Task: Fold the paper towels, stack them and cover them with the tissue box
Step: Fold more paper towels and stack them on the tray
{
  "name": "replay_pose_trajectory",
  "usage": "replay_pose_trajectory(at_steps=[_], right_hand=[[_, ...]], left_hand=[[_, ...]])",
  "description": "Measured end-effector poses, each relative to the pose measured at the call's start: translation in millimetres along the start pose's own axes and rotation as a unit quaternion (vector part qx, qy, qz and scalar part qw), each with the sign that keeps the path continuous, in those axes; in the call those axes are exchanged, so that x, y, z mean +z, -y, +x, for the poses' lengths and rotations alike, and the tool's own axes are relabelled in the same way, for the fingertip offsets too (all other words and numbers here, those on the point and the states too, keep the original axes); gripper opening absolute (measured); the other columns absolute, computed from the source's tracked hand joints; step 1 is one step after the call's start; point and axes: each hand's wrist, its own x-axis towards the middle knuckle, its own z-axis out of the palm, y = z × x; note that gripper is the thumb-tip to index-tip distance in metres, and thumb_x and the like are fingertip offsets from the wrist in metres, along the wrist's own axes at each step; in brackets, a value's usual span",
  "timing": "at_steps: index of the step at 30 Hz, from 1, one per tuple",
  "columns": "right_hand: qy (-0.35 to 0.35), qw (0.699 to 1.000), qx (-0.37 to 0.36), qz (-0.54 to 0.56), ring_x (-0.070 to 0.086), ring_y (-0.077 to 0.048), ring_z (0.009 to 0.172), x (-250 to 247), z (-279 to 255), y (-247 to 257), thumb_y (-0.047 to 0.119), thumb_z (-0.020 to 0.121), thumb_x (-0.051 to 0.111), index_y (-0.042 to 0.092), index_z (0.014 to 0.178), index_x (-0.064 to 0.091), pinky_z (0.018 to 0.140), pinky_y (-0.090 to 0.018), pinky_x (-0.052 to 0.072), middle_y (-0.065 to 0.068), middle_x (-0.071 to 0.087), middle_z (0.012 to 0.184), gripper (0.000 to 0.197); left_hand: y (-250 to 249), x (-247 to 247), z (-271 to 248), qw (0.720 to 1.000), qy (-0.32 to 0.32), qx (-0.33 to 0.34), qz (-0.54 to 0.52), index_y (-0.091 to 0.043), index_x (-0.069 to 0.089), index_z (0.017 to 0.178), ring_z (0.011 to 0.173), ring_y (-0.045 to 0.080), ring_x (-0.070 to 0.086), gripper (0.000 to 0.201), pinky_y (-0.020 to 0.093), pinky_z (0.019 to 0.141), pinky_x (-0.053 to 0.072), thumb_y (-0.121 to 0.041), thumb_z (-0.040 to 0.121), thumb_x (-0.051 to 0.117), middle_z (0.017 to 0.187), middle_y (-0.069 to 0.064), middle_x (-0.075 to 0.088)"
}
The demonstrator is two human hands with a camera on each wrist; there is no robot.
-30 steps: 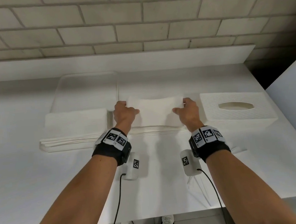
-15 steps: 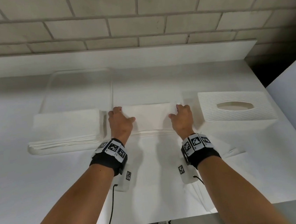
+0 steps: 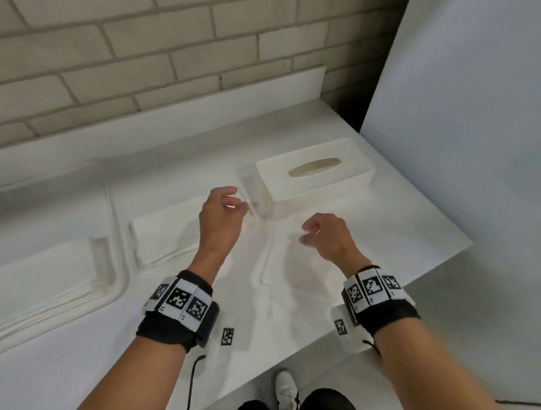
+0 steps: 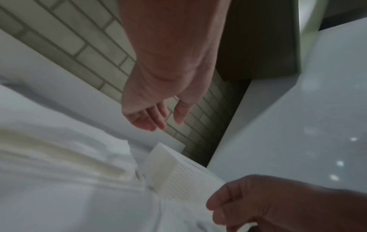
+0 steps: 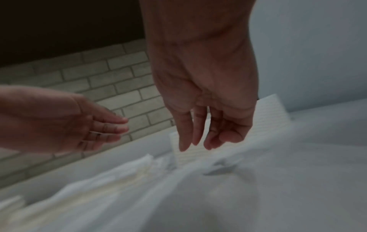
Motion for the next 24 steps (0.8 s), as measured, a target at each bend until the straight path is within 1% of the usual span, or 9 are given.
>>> replay_pose_trajectory(at_steps=[3, 5, 7, 12, 17, 19, 21, 23, 24], right_hand=[[0.054, 0.994, 0.028, -0.092, 0.056, -0.024, 0.117, -1, -7, -25, 0.019, 0.076, 0.079, 0.010, 0.120, 0.060, 0.096, -0.035, 0.047, -0.009, 0.057, 0.127, 0.049], [0.059, 0.989, 0.016, -0.133, 0.048, -0.024, 0.123, 3, -9, -29, 0.025, 0.073, 0.081, 0.015, 0.126, 0.055, 0.100, -0.039, 0.044, -0.006, 0.052, 0.129, 0.060], [0.055, 0.983, 0.001, -0.178, 0.042, -0.024, 0.126, 8, -9, -27, 0.028, 0.073, 0.080, 0.019, 0.129, 0.052, 0.102, -0.040, 0.039, -0.004, 0.051, 0.129, 0.064], [0.072, 0.973, -0.011, -0.221, 0.038, -0.027, 0.127, 12, -4, -27, 0.027, 0.071, 0.079, 0.024, 0.123, 0.055, 0.103, -0.045, 0.031, -0.002, 0.060, 0.121, 0.058], [0.054, 0.964, -0.054, -0.256, 0.041, -0.025, 0.118, 12, -5, -19, 0.028, 0.077, 0.074, 0.022, 0.118, 0.063, 0.098, -0.044, 0.031, 0.001, 0.059, 0.113, 0.043], [0.047, 0.975, -0.063, -0.209, 0.047, -0.023, 0.112, 7, -8, -17, 0.030, 0.080, 0.071, 0.019, 0.109, 0.067, 0.093, -0.040, 0.035, 0.000, 0.061, 0.110, 0.031], [0.049, 0.993, -0.066, -0.090, 0.055, -0.018, 0.094, -5, -12, -10, 0.028, 0.082, 0.071, 0.017, 0.095, 0.067, 0.080, -0.031, 0.042, 0.000, 0.064, 0.098, 0.017], [0.053, 0.995, -0.072, 0.045, 0.054, -0.014, 0.074, -20, -19, -1, 0.022, 0.084, 0.072, 0.015, 0.080, 0.060, 0.065, -0.023, 0.041, 0.003, 0.061, 0.078, 0.013], [0.051, 0.989, -0.069, 0.116, 0.055, -0.013, 0.069, -26, -21, 3, 0.020, 0.084, 0.071, 0.014, 0.078, 0.059, 0.061, -0.021, 0.041, 0.002, 0.062, 0.074, 0.015]], left_hand=[[12, 19, -10, 0.996, 0.076, -0.050, -0.016, -0.014, 0.061, 0.115, 0.091, 0.014, 0.060, 0.028, 0.022, 0.073, 0.043, -0.011, 0.088, 0.064, 0.094, -0.001, 0.064], [22, 24, -14, 0.992, 0.094, -0.082, -0.019, -0.015, 0.064, 0.111, 0.089, 0.013, 0.059, 0.024, 0.024, 0.076, 0.043, -0.010, 0.087, 0.064, 0.097, 0.001, 0.065], [29, 24, -16, 0.990, 0.094, -0.105, -0.022, -0.014, 0.065, 0.107, 0.083, 0.013, 0.059, 0.021, 0.021, 0.070, 0.043, -0.009, 0.087, 0.064, 0.098, 0.003, 0.065], [40, 17, -22, 0.989, 0.065, -0.131, -0.024, -0.016, 0.067, 0.099, 0.075, 0.009, 0.058, 0.015, 0.018, 0.060, 0.039, -0.008, 0.086, 0.064, 0.092, -0.001, 0.065], [47, 11, -27, 0.989, 0.049, -0.131, -0.041, -0.018, 0.068, 0.093, 0.086, 0.014, 0.057, 0.013, 0.019, 0.068, 0.042, -0.008, 0.087, 0.063, 0.092, -0.001, 0.064], [47, 9, -29, 0.990, 0.034, -0.128, -0.051, -0.020, 0.068, 0.090, 0.088, 0.015, 0.056, 0.008, 0.020, 0.070, 0.042, -0.013, 0.088, 0.064, 0.093, -0.001, 0.063], [40, 7, -33, 0.988, 0.014, -0.127, -0.082, -0.018, 0.066, 0.094, 0.088, 0.015, 0.058, 0.008, 0.021, 0.069, 0.043, -0.025, 0.090, 0.064, 0.093, -0.002, 0.064], [31, 9, -36, 0.981, 0.011, -0.140, -0.135, -0.015, 0.064, 0.106, 0.088, 0.016, 0.062, 0.033, 0.024, 0.071, 0.046, -0.043, 0.090, 0.061, 0.100, -0.001, 0.067], [25, 11, -36, 0.973, 0.031, -0.153, -0.167, -0.014, 0.062, 0.113, 0.091, 0.019, 0.065, 0.045, 0.028, 0.075, 0.049, -0.052, 0.088, 0.060, 0.105, 0.001, 0.068]])
